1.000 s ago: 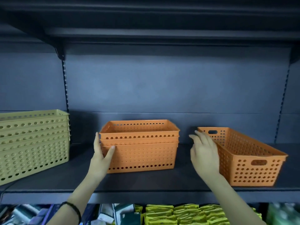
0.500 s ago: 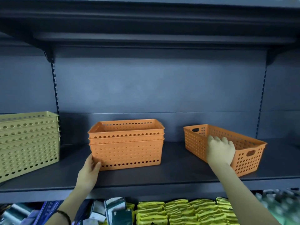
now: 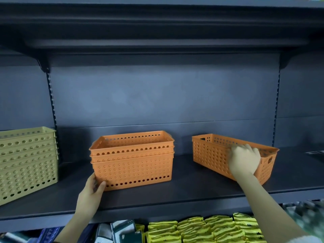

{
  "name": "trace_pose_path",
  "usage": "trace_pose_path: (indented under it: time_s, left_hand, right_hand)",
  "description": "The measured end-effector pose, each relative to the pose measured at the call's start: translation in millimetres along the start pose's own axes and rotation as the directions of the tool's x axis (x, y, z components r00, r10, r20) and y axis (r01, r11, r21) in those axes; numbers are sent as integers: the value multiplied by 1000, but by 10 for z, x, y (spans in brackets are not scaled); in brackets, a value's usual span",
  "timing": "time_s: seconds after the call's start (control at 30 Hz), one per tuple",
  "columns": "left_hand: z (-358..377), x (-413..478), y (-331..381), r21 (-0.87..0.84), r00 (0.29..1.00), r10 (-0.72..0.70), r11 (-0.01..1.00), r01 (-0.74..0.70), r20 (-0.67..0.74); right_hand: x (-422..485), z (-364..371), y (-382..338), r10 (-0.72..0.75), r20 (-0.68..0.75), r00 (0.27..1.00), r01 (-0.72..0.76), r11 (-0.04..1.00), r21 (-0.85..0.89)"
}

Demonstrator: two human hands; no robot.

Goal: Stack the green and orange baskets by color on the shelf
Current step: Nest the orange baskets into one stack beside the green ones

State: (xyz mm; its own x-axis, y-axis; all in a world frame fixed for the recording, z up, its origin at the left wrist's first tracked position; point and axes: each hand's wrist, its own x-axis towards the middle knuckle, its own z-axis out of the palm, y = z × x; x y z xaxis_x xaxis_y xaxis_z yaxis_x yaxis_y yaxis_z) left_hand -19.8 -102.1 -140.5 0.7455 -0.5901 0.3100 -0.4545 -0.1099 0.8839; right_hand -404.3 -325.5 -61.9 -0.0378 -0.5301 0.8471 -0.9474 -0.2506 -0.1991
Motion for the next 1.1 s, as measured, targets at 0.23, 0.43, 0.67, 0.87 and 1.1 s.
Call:
trace_pose_path:
  time_s: [0.23,0.43,0.67,0.87,1.1]
  left_hand:
    - [-34,16,75,-153,999,-50,987,49,2]
    - [-188,131,348,-283,999,24,959,-30,-24]
    - [-289,341,752,-310,979,147,932,-185,-140]
    - [-348,526,939,-370,968,222,895,-251,-118]
    - [-401,555,1082,-314,935,355,889,-334,10]
  right_hand:
    - [243,-176,-299,-55,-400,915,146,968,202]
    - [326,-243,-803,-72,-568,820,269,924,272]
    - [474,-465,-1639,-172,-616,769,501,760,414]
    - [405,-508,-2112,-230,-568,790,555,661,505]
    - [356,-462,-2103,-216,-448,867,446,737,508]
